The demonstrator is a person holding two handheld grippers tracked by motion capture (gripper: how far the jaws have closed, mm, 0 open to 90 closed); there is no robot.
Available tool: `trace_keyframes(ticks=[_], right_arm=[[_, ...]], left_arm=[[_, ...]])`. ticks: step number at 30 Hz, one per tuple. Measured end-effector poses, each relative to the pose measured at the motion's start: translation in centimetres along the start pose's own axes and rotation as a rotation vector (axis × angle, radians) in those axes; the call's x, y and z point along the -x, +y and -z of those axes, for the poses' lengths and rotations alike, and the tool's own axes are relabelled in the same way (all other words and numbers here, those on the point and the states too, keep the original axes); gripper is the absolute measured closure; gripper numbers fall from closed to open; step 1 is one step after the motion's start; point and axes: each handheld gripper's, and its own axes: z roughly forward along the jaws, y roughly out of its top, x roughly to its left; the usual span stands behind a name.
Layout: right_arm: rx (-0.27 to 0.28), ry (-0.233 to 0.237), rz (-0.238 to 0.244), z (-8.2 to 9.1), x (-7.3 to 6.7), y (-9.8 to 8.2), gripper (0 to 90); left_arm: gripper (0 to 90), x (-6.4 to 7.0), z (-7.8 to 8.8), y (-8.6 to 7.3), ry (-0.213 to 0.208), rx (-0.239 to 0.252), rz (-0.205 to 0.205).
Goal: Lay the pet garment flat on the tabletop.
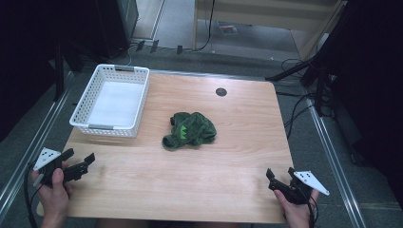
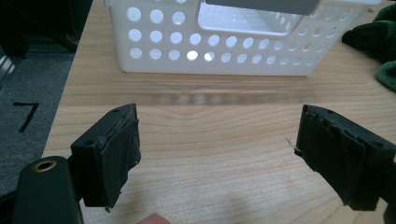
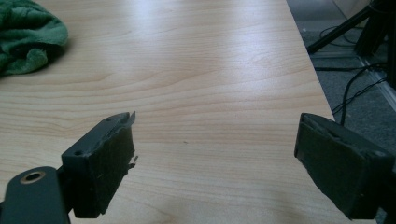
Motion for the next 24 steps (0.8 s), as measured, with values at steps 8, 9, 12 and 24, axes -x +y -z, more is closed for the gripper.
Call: trace_keyframes(ticks=[8, 9, 12, 24], right_arm=[[-0.003, 0.031, -0.008, 0.0, -1.4, 0.8, 13.4], [-0.005, 0.035, 0.004, 0.0, -1.9, 1.1, 13.4], [-0.005, 0.064, 0.037, -0.2, -3.7, 2.3, 13.5], [-0.022, 0.141, 0.127, -2.9, -10.2, 5.2, 13.5]], left_arm=[[13.5, 0.0, 0.1, 0.0, 0.001, 0.001, 0.001], [13.5, 0.1, 0.1, -0.1, 0.004, 0.004, 0.0], [13.5, 0.1, -0.1, 0.0, 0.009, -0.003, -0.004], [13.5, -0.1, 0.0, 0.0, -0.004, 0.002, 0.003]])
